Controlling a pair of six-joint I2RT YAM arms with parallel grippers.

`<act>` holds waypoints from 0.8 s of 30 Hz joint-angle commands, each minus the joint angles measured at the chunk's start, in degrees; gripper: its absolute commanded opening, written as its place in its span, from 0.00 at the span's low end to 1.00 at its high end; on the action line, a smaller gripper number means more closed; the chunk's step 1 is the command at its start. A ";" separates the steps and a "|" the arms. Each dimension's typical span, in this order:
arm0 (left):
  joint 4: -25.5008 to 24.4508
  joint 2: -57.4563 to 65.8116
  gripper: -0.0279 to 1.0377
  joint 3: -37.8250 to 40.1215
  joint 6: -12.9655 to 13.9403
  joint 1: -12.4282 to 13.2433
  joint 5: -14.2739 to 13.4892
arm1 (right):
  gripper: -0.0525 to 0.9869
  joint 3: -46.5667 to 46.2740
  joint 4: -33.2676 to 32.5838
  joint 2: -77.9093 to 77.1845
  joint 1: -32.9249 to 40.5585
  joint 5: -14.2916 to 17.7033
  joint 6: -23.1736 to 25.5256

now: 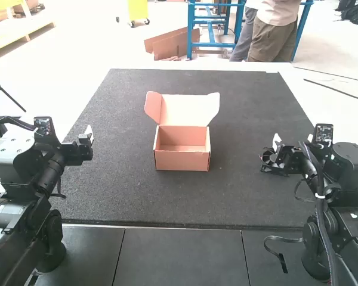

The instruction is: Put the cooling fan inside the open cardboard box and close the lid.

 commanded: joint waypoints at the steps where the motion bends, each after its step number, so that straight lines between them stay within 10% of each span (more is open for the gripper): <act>1: 0.51 -0.78 0.93 -0.43 0.69 0.14 0.51 | 0.93 -0.19 -0.06 -0.73 -0.78 0.54 0.30; 15: 1.57 -0.69 0.93 -0.43 0.69 0.14 0.59 | 0.93 -0.19 2.49 -0.65 -0.86 0.54 1.54; 24: 16.16 -0.69 0.93 -0.43 0.77 0.14 1.03 | 0.93 -0.10 15.77 -0.73 -0.78 0.71 5.05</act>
